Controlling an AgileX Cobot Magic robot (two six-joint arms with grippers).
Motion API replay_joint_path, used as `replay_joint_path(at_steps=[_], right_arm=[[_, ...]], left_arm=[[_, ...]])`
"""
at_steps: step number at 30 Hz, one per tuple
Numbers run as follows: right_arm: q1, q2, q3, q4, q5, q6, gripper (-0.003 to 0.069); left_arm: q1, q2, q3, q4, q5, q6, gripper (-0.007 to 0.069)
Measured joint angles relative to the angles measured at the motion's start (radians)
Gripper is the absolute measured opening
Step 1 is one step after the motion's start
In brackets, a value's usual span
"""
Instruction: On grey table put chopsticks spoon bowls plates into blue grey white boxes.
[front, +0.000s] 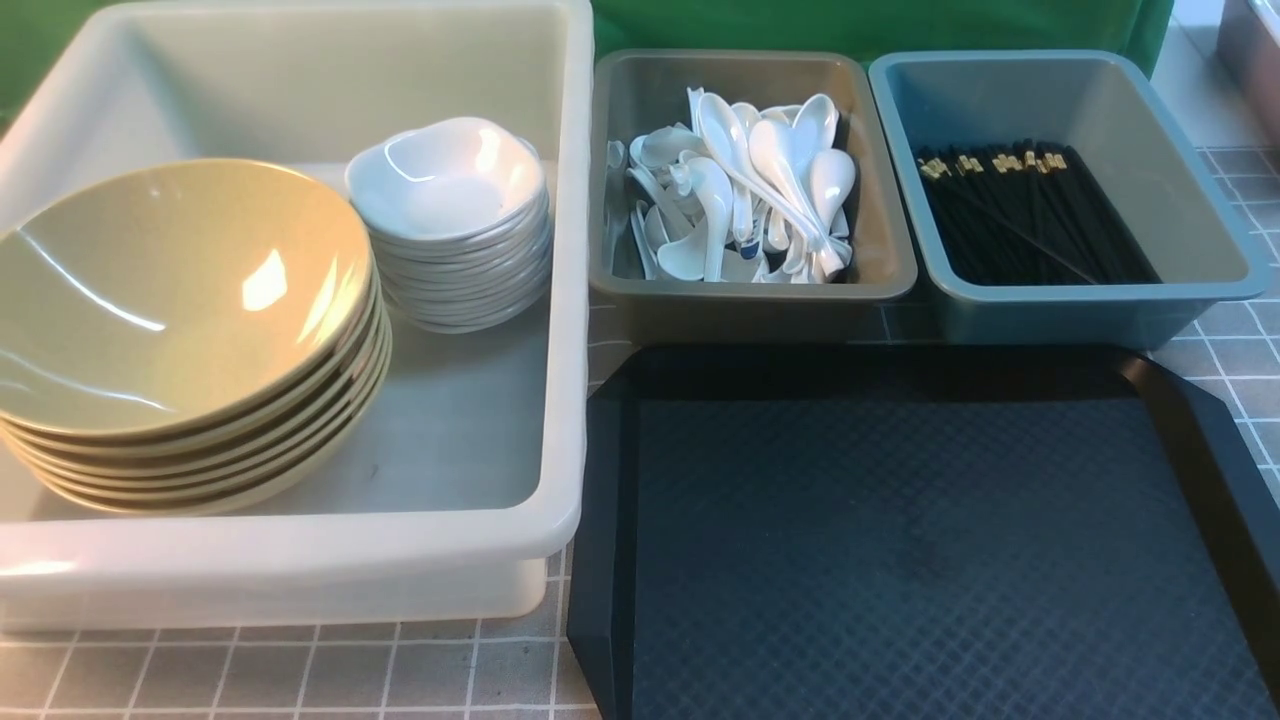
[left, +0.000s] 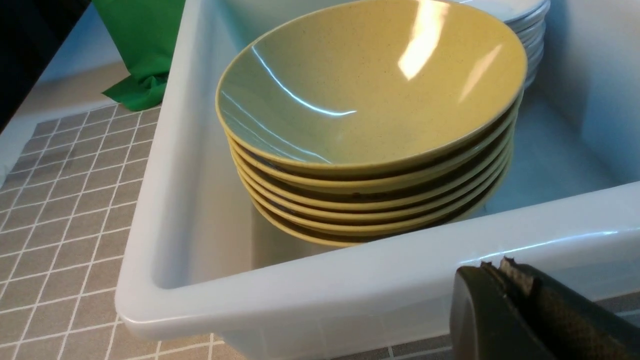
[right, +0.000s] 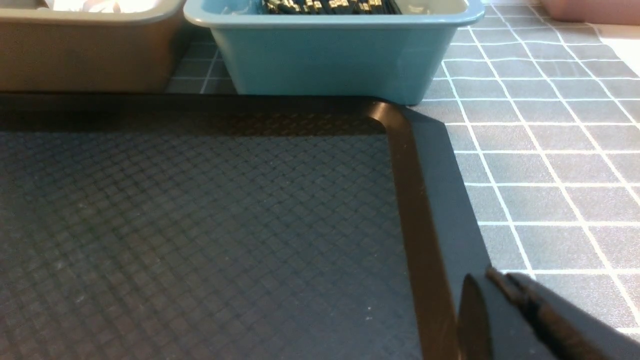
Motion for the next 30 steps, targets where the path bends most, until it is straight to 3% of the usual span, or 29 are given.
replay_joint_path(at_steps=[2, 6, 9, 14, 19, 30], right_arm=[[0.000, 0.000, 0.000, 0.000, 0.000, 0.000, 0.0006], [0.000, 0.000, 0.000, -0.001, 0.001, 0.000, 0.0013], [0.000, 0.000, -0.001, -0.001, 0.002, 0.000, 0.0016], [0.000, 0.000, -0.001, -0.001, 0.002, 0.000, 0.0020], [0.000, 0.000, -0.001, -0.001, 0.002, 0.000, 0.0026], [0.000, 0.000, -0.001, -0.001, 0.004, 0.000, 0.0038]], left_arm=[[0.000, -0.008, 0.034, -0.007, -0.062, 0.000, -0.0010], [0.064, -0.072, 0.237, -0.089, -0.424, 0.000, -0.0010], [0.136, -0.092, 0.377, -0.136, -0.582, 0.000, -0.0010], [0.181, -0.094, 0.467, -0.158, -0.595, -0.001, -0.0010], [0.157, -0.094, 0.469, -0.163, -0.480, 0.012, -0.0011], [0.139, -0.094, 0.469, -0.169, -0.473, 0.037, -0.0011]])
